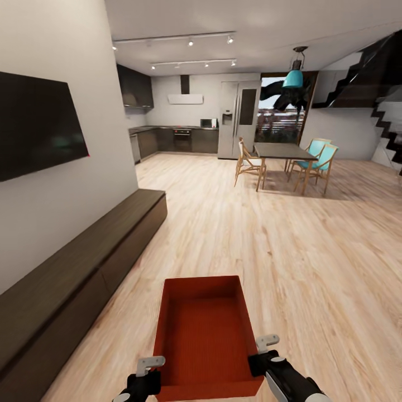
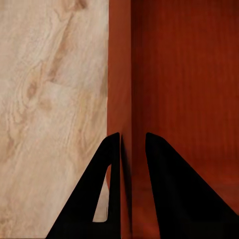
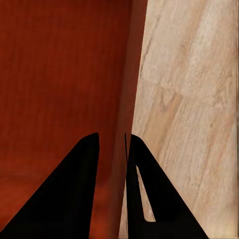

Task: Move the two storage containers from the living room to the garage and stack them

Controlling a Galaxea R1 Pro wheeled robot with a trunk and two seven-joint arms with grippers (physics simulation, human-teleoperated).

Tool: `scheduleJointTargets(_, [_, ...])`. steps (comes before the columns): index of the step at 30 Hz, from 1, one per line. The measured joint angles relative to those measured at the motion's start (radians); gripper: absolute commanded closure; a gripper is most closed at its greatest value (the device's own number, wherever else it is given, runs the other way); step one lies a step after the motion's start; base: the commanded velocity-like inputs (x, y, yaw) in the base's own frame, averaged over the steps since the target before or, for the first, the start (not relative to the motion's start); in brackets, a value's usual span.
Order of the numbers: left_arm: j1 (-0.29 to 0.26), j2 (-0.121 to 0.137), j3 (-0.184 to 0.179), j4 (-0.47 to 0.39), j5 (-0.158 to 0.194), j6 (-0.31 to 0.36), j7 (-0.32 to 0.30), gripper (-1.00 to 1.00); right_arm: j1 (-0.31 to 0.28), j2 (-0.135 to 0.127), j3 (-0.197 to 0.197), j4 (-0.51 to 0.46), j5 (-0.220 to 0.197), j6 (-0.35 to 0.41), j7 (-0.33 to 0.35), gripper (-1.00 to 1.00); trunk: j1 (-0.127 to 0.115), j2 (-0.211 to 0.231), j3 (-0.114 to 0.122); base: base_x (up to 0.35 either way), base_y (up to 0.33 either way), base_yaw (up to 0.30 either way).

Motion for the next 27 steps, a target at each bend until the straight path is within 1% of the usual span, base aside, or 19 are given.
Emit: scheduleJointTargets(27, [0.0,0.0,0.002,0.002,0.0,0.0,0.0,1.0,0.0,0.0,0.0,0.0,0.002,0.003,0.001,1.0,0.0,0.0,0.0,0.343,0.0,-0.281])
